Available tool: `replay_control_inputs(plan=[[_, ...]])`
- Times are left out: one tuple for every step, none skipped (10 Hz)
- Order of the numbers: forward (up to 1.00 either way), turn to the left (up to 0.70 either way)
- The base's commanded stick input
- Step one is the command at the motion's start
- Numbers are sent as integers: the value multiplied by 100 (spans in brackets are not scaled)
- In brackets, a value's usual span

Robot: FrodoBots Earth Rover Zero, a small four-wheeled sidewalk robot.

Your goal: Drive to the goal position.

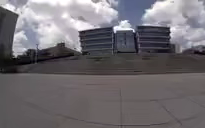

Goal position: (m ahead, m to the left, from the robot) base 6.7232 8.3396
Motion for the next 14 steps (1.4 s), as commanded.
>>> replay_control_inputs(plan=[[70, 35], [70, 35], [70, 35], [70, 33], [70, 13], [70, 2], [70, 5], [70, 3], [70, 1], [70, 4], [70, 1], [70, 0], [70, 3], [70, 35]])
